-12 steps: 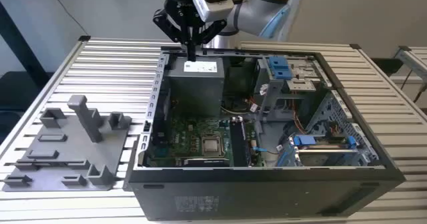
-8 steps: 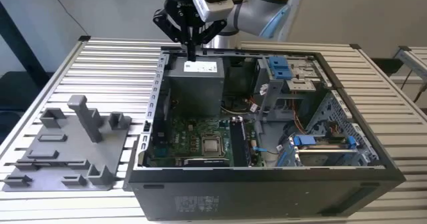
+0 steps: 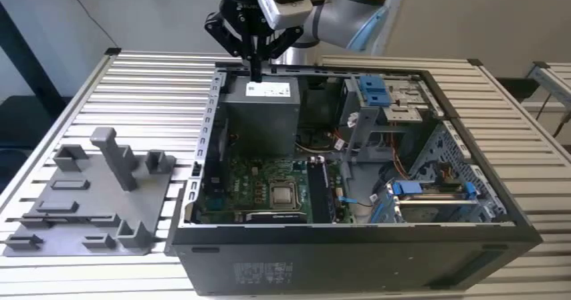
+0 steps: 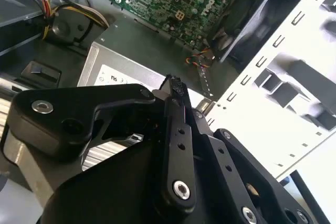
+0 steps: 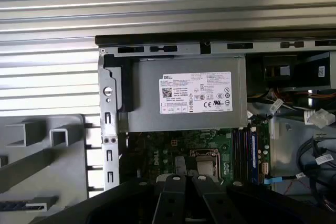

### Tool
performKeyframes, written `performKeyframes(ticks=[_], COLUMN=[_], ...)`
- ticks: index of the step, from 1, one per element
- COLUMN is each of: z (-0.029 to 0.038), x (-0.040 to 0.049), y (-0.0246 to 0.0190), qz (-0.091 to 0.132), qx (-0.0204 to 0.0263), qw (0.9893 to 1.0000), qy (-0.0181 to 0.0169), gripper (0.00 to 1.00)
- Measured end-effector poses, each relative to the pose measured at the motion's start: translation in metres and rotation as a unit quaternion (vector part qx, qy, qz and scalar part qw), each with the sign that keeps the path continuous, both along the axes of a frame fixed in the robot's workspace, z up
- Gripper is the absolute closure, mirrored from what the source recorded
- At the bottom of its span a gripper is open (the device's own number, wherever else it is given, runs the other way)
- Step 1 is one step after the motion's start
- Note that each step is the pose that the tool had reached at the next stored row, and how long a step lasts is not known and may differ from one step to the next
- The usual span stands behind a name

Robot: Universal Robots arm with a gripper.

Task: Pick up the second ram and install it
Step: 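Reach for the second ram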

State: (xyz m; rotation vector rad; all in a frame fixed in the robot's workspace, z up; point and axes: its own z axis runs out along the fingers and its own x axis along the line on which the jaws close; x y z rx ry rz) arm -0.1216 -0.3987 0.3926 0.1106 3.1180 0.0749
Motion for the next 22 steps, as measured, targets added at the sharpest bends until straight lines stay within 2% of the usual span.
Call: performKeyframes(ticks=[5,11,22], z=[0.0,-0.0003,-0.0011], x=[-0.0051,-0.0186,-0.0556], y=[0.0,-0.0011,-0.0037], qz=[0.0,0.0,0.0], qx=[0.0,0.0,0.0], qw=[1.0,1.0,1.0], qy=[0.0,0.0,0.0], gripper=[0.89,0.89,0.89])
